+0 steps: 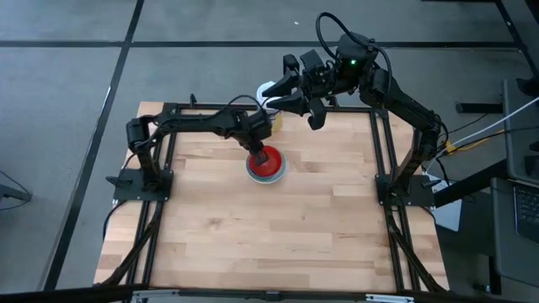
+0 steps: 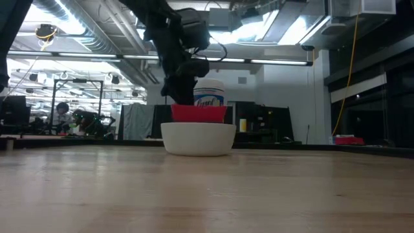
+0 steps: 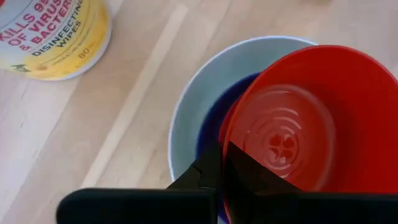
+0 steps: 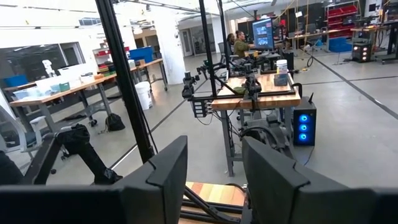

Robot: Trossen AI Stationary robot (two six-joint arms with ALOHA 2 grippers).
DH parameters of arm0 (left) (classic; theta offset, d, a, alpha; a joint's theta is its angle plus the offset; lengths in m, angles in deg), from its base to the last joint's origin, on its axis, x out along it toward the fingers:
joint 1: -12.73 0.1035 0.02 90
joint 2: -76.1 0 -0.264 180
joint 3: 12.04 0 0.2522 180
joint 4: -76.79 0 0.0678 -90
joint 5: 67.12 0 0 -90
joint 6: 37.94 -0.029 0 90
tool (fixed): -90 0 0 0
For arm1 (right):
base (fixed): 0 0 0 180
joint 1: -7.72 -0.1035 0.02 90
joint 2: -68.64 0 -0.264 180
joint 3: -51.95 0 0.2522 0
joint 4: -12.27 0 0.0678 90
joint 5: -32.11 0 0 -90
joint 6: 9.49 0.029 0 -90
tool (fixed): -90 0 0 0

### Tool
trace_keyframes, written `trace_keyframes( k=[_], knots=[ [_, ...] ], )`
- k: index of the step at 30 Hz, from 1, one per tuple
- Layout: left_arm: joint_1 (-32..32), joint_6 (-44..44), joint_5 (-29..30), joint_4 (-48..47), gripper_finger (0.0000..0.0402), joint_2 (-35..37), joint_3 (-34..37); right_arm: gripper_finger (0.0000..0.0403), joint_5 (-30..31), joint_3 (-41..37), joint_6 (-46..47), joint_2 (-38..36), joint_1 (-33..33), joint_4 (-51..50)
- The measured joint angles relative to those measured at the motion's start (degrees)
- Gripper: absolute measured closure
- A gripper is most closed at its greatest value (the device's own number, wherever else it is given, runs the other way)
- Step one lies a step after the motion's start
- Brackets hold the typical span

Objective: Nest bowls inside each other
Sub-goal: Stack the red bowl on top of the blue bowl, then return to Home Position

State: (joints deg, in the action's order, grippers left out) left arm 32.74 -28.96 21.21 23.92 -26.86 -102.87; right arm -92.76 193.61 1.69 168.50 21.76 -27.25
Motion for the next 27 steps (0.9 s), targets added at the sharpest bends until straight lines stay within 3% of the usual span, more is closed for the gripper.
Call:
trace_keyframes(
  k=[13, 19, 27],
  knots=[
    [0.2, 0.9, -3.0, 6.1, 0.0389, 0.0, 4.5, 0.0259, 0.0, 0.0, 0.1, 0.0, 0.0, 0.0],
    [0.9, -0.2, -7.2, 9.0, 0.0326, 0.0, 3.3, 0.0248, 0.0, 0.0, 0.1, 0.0, 0.0, 0.0],
    [1.1, -0.8, -6.0, 7.0, 0.0246, 0.0, 1.0, 0.0225, 0.0, 0.0, -0.1, 0.0, 0.0, 0.0]
  ],
)
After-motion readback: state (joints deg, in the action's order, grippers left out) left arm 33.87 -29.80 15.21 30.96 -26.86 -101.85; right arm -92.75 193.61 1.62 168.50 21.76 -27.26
